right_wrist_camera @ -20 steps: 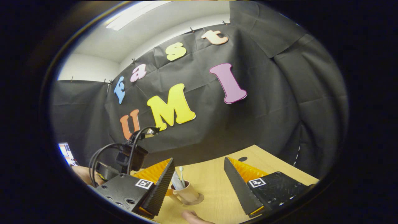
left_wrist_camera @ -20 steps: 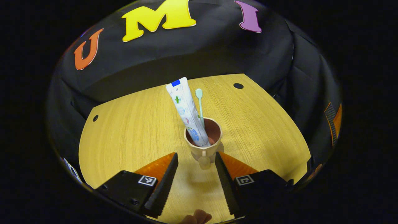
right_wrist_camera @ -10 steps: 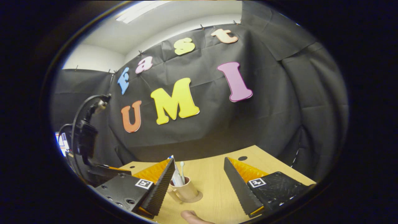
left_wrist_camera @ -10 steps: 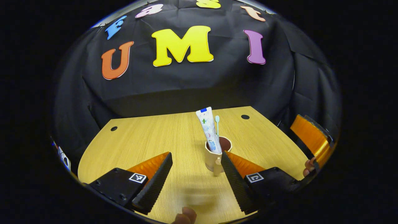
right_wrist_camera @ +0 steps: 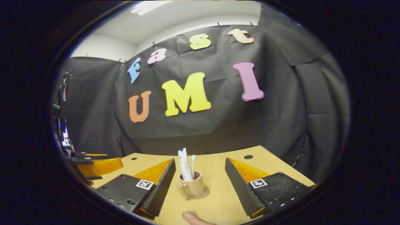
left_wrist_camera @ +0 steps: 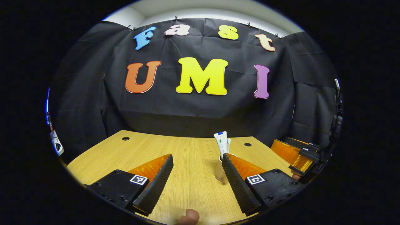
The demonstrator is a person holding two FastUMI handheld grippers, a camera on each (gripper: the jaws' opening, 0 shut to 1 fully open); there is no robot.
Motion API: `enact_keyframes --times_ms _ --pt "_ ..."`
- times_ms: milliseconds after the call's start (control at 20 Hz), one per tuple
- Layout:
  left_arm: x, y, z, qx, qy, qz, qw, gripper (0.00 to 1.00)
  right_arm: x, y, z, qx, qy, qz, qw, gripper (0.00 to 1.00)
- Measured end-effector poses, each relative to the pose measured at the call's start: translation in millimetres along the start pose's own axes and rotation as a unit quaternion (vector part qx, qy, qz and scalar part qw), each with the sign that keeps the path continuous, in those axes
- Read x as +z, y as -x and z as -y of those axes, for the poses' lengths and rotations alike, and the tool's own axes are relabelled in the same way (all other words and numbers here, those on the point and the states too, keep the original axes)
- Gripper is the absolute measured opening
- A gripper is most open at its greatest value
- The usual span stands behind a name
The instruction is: Put the toothbrush and toothpaste on the desktop into the cup, then pick up the cup and place it on the coaster on the desktop.
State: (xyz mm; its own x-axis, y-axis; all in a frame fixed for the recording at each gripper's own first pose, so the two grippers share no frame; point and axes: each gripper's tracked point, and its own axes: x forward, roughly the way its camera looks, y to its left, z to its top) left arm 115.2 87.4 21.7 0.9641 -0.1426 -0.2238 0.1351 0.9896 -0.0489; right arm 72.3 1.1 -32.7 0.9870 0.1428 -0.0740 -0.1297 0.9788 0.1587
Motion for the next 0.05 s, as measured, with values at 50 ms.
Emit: enact_keyframes --times_ms 50 --pt "-2.8 0.2 -4.6 0.0 -0.002 0.001 1.0 0.99 -0.9 2.7 -6.7 0.004 0.008 -0.001 1.0 0.95"
